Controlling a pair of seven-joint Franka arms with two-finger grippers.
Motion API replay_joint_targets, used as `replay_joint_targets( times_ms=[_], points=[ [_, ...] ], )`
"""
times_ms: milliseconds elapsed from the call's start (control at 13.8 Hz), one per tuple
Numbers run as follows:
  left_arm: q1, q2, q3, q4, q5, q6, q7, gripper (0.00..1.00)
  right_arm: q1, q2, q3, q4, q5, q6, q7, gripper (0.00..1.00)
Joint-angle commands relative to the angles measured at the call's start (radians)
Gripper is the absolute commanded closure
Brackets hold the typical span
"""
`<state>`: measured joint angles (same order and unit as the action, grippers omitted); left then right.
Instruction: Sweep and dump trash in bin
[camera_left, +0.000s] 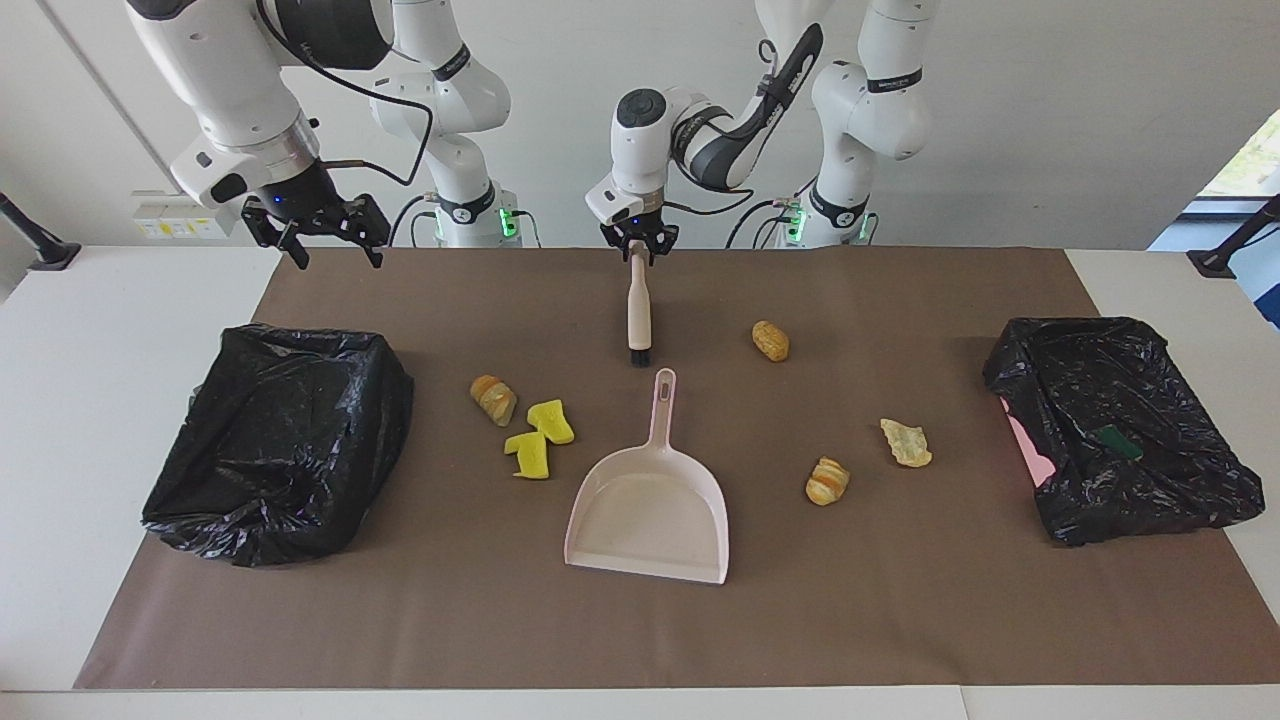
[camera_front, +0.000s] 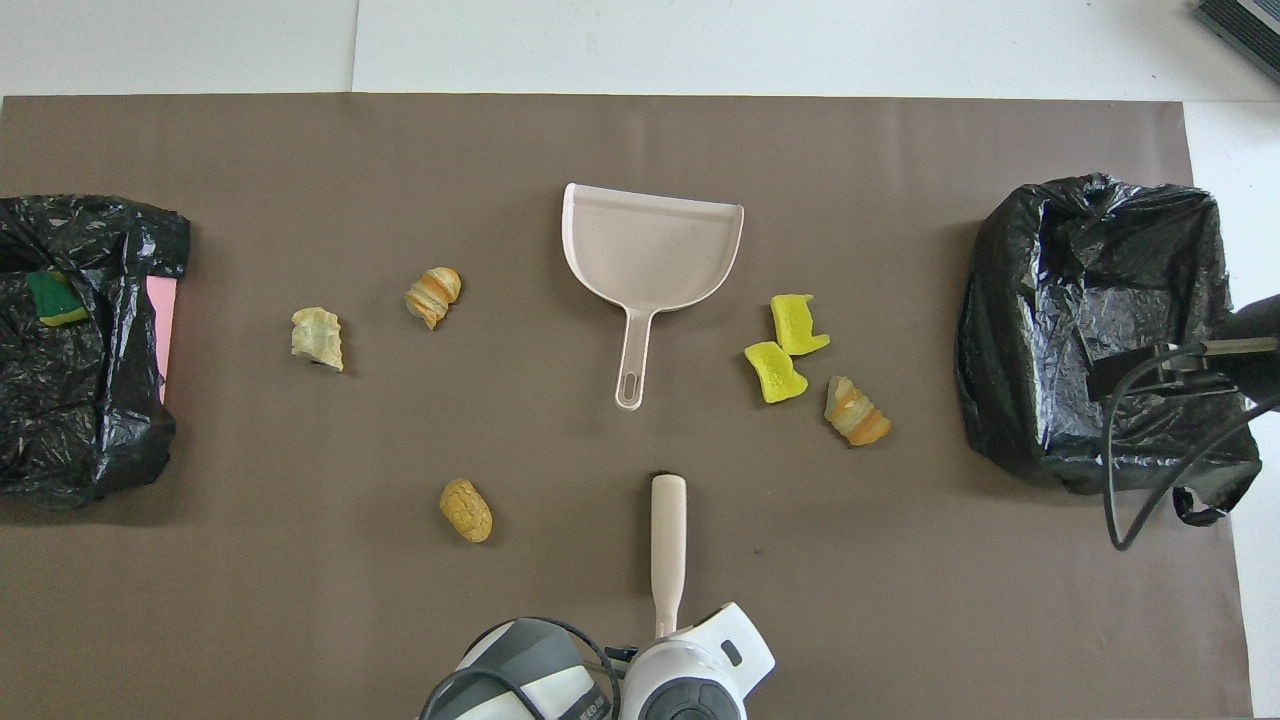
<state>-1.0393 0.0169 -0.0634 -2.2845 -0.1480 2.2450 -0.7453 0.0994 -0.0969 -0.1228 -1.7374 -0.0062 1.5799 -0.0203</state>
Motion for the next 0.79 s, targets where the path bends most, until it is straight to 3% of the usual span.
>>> replay_joint_targets(
  times_ms=[0, 361, 722],
  points=[
    [0.001, -0.02, 0.017, 0.011, -0.016, -0.019, 0.021, 1.0, -0.004, -0.027, 0.005, -0.033, 0.002, 0.028, -0.032, 0.0],
    [0.065, -0.08, 0.025, 0.059, -0.002, -0.229, 0.069, 1.0, -0.003, -0.026, 0.009, -0.031, 0.002, 0.028, -0.018, 0.0],
    [0.197, -0.159, 0.024, 0.082, 0.109, -0.392, 0.081, 1.0, 0.106, -0.001, 0.015, -0.024, 0.003, 0.086, 0.166, 0.0]
  ],
)
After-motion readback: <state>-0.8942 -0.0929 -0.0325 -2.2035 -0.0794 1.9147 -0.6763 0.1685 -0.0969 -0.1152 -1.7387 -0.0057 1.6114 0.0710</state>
